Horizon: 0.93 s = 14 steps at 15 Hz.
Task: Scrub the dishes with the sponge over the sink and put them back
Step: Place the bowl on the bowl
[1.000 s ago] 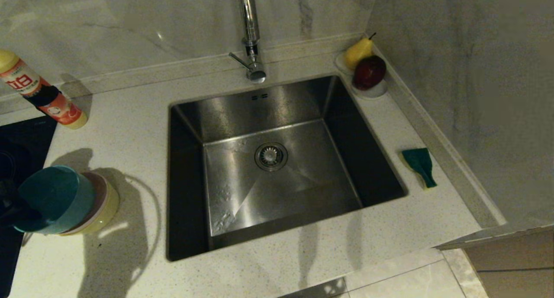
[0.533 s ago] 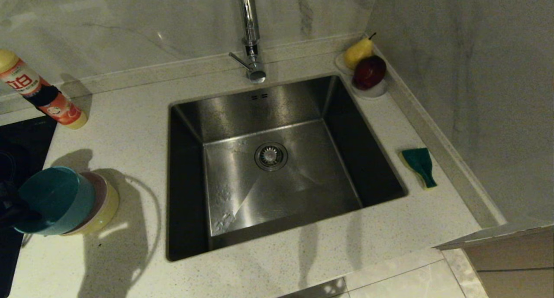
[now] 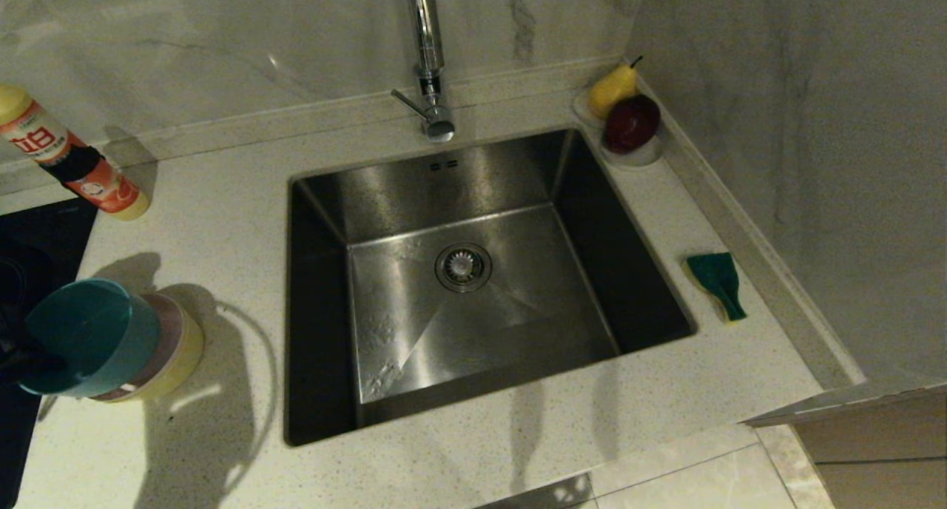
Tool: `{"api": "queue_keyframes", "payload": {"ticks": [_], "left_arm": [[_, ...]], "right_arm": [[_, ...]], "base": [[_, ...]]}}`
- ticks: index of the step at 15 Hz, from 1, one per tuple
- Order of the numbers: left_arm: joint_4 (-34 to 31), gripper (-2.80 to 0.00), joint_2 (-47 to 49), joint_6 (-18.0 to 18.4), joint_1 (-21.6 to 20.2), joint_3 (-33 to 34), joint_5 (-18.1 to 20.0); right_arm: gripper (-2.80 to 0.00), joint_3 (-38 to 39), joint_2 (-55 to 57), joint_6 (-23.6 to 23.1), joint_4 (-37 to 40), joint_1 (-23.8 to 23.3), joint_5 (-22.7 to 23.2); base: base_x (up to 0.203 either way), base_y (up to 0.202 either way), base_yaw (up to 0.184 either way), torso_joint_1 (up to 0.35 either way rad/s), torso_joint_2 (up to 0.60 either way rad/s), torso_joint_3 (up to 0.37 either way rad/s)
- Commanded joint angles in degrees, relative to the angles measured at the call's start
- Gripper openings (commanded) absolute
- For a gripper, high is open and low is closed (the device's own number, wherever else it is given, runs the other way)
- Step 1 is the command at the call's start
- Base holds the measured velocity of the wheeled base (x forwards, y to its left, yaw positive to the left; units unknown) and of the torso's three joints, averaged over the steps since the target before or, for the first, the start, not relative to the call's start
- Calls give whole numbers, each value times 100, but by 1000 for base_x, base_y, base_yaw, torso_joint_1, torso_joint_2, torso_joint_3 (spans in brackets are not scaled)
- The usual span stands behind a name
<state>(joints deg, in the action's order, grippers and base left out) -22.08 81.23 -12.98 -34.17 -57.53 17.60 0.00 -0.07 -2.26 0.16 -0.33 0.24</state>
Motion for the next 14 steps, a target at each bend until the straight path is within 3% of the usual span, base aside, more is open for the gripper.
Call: {"api": "queue_keyframes", "payload": {"ticks": [1,2,7,12,13,14], "left_arm": [[-16,-280,51,-2,-2,22,-6],[-16,0,60,-2,-2,30,-11],[-12,0,35,-69,-6,-3,31],[-64,0,-186,-260,-11,-731,48],[-27,-280,-168,-248,-11,-848,45],[-17,-280,-135,-209,-6,-1029,58]], "right_arm": [[-280,0,7,-3,2,2,2],[-280,0,7,-3,2,6,2],[-280,0,7,-3,2,-1,2],[-280,0,7,-3,2,-2,2],[-280,0,7,-3,2,6,2],[-280,0,7,-3,2,0,2]], "base": [[0,0,0,0,0,0],[0,0,0,0,0,0],[0,0,0,0,0,0],[0,0,0,0,0,0],[0,0,0,0,0,0],[0,0,0,0,0,0]]}}
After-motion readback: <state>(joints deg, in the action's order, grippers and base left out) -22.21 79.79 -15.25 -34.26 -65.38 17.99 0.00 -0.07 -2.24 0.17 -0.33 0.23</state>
